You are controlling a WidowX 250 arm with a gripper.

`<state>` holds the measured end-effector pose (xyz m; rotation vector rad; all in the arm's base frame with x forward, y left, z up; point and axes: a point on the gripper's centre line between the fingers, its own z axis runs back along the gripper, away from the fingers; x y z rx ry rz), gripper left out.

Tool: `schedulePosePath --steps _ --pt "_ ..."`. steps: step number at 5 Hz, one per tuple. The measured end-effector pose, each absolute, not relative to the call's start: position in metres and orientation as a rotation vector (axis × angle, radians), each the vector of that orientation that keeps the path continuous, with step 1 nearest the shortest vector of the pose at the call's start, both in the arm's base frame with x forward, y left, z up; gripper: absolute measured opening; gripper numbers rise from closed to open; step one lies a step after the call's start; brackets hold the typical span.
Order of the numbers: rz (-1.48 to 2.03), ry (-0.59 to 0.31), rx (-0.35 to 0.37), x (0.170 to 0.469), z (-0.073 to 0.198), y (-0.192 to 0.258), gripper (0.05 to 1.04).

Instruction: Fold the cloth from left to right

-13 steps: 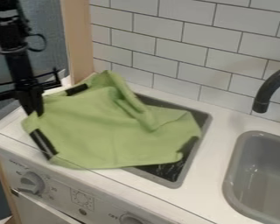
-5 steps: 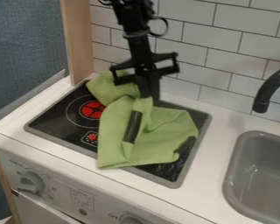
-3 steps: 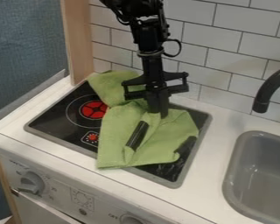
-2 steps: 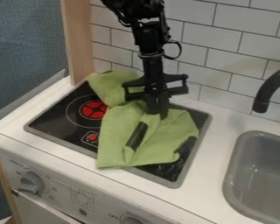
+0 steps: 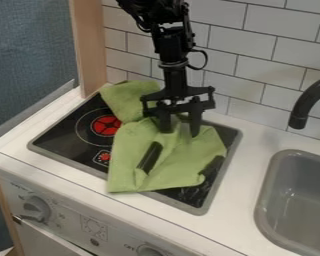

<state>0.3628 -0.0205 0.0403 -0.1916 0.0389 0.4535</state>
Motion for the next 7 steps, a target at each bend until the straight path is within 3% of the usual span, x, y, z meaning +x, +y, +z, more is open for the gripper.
schedulePosePath --steps 1,4,7 --pt "0.438 0.044 -0.194 0.362 0.040 -0.021 0.999" --pt "0.447 0.006 -0.164 0.360 0.063 -0.012 0.999" --pt "0.426 -0.148 -0.205 0.348 0.134 -0.001 0.999"
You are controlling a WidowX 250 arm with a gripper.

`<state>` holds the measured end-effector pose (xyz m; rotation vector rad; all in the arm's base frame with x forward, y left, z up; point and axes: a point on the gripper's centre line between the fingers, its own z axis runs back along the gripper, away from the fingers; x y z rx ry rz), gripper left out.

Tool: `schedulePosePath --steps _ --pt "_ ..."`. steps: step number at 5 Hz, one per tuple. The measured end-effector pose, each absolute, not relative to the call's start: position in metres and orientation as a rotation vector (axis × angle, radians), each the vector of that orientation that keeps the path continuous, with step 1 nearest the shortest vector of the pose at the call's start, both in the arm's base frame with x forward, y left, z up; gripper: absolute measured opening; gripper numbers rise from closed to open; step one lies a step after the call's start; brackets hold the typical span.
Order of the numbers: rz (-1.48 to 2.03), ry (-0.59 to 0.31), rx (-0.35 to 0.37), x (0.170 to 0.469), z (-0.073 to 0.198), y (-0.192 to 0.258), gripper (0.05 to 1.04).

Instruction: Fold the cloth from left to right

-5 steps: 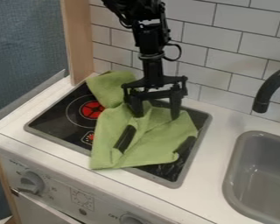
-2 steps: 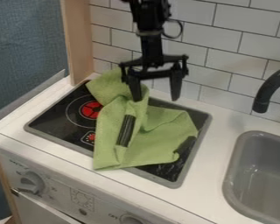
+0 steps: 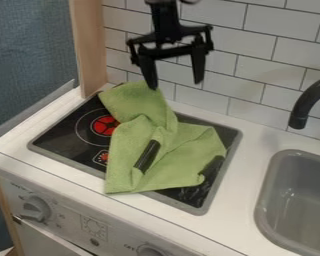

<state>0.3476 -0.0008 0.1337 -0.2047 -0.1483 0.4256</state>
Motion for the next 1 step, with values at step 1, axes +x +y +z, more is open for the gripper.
schedulePosePath --steps 1 --pt "0.391 -0.136 -0.193 0.3439 0.1351 -0.0001 0.998"
